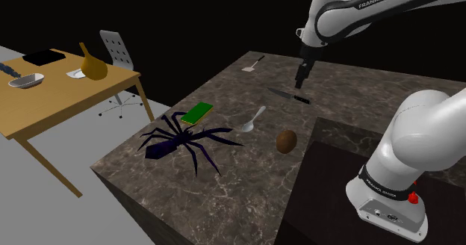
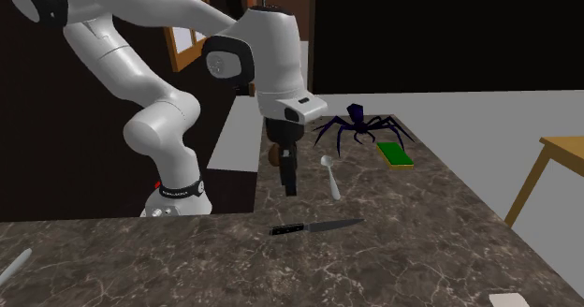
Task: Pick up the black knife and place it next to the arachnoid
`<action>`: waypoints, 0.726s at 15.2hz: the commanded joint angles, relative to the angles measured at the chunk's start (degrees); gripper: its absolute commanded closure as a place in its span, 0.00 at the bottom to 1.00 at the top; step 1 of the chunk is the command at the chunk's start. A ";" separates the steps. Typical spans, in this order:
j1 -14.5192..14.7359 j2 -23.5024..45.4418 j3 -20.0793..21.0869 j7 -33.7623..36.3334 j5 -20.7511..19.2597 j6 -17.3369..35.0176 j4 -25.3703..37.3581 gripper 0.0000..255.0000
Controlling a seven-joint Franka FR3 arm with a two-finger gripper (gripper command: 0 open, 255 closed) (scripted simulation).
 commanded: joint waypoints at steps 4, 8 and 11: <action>1.57 9.70 -6.97 -8.61 0.59 9.94 0.37 0.00; 2.14 12.44 -7.90 -9.19 1.18 13.84 -0.84 0.00; 2.71 14.71 -8.66 -9.76 1.85 16.80 -1.61 0.00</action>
